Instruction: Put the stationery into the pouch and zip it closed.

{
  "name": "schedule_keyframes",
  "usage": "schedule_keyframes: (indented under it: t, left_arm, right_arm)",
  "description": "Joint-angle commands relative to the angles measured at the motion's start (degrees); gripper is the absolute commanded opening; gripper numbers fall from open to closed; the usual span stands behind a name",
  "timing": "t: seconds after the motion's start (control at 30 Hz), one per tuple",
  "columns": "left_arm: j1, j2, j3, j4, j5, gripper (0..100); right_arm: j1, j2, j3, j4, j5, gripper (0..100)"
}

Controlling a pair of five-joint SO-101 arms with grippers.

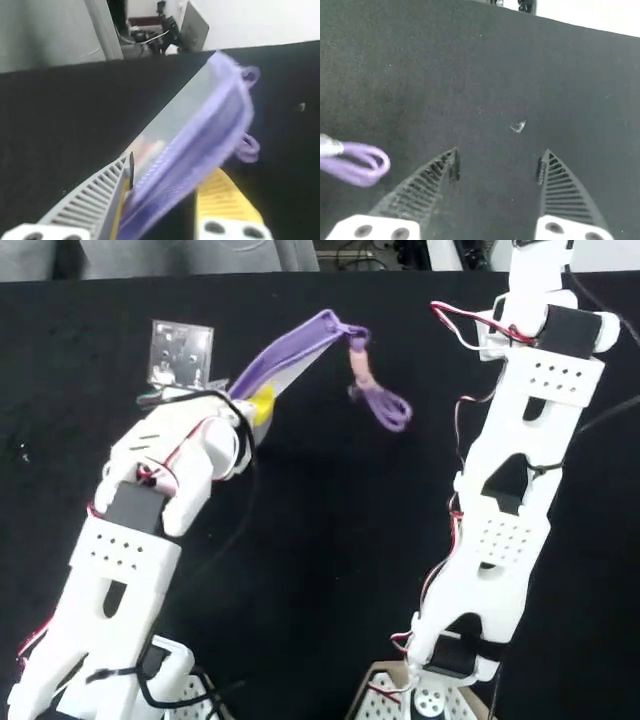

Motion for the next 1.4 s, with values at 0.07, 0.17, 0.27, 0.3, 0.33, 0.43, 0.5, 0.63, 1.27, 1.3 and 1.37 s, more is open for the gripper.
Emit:
schedule_keyframes:
  t: [0.07, 0.17, 0.27, 0.3, 0.33, 0.43, 0.5, 0.63, 1.27, 1.3, 1.37]
  left_arm:
    - [1.89, -1.41, -12.53, 6.24, 0.88, 20]
    - [1.80, -1.41, -18.15, 8.97, 0.97, 20]
    - [1.54, -1.41, -24.48, 11.96, 0.97, 20]
    - [1.45, -1.41, -26.51, 13.01, 0.79, 20]
    - [1.45, -1.41, -28.26, 13.80, 0.79, 20]
    - [1.45, -1.41, -33.27, 15.47, 0.70, 20]
    - [1.36, -1.41, -35.38, 16.70, 0.70, 20]
    - [-1.71, -1.41, -32.40, 17.76, 0.97, 20]
    - [-19.30, -2.20, -21.23, 26.99, 0.88, 3]
    - [-19.21, -2.20, -21.23, 28.31, 0.97, 3]
    - [-19.21, -2.20, -21.14, 30.51, 0.97, 3]
  right_arm:
    - [0.62, -0.84, -5.05, 1.41, 0.18, 24.8]
    - [0.44, -0.84, -6.11, 1.49, 0.18, 24.8]
    - [0.35, -0.75, -6.29, 1.58, 0.18, 24.8]
    - [0.35, -0.75, -6.29, 1.58, 0.18, 24.8]
    - [0.35, -0.75, -6.29, 1.58, 0.18, 24.8]
    - [0.35, -0.92, -6.29, 1.58, 0.18, 24.8]
    - [0.35, -0.92, -6.29, 1.58, 0.18, 24.8]
    - [0.44, -0.92, -6.29, 1.67, -0.26, 24.8]
    - [0.70, -17.19, -5.67, 1.85, -13.98, 17.5]
    - [0.70, -18.33, -5.67, 1.85, -14.59, 14.2]
    - [0.70, -20.70, -5.67, 1.85, -15.56, 8.3]
